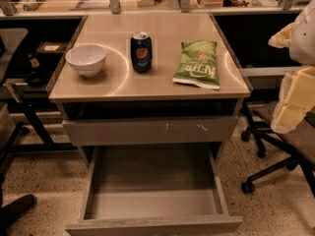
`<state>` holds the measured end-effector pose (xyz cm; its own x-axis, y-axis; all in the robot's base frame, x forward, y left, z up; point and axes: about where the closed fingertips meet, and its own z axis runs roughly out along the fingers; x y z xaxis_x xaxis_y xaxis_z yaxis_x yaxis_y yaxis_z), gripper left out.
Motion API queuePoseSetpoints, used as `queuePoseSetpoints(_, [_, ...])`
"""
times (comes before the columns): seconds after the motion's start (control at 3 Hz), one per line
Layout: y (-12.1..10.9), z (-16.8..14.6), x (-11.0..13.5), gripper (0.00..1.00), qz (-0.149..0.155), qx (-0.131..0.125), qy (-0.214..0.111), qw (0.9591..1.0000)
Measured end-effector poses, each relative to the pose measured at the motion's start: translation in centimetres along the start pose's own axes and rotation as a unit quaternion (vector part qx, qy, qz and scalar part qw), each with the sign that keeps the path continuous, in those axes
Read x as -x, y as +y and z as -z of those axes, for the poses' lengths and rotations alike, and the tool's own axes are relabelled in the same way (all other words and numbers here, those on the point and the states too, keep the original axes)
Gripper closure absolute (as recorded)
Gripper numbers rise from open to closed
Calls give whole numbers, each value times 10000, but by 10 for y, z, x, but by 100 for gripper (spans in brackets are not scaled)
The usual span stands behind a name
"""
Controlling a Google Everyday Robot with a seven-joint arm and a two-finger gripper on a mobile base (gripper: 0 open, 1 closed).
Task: Place pepsi can into middle drawer
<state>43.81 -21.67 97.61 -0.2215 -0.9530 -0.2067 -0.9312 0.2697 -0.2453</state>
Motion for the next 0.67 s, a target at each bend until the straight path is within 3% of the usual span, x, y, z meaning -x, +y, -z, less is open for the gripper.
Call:
queuePoseSetpoints(0.33, [-1, -1, 3, 0, -20, -59, -34, 10000])
queuePoseSetpoints(0.67, [-20, -17, 24, 0, -284, 0, -464, 9985])
